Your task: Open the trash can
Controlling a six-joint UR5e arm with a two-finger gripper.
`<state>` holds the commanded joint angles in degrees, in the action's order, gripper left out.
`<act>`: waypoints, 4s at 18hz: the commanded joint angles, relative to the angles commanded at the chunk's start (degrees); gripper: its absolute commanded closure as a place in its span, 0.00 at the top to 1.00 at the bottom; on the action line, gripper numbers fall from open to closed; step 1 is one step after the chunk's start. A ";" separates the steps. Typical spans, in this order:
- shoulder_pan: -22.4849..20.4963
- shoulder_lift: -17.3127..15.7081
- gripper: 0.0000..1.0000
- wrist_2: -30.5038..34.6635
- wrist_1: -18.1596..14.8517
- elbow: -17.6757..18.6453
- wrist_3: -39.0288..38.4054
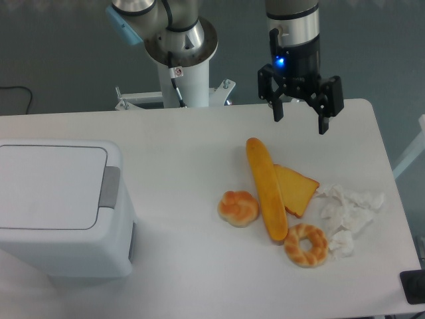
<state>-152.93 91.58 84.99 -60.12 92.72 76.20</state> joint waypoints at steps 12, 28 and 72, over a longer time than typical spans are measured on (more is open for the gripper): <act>-0.09 0.26 1.00 -4.11 0.00 0.09 -4.13; 2.72 0.70 1.00 -5.18 0.00 -1.49 -29.34; 15.64 6.06 1.00 -19.25 0.44 -4.83 -76.20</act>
<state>-137.29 97.65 65.74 -59.68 87.89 0.00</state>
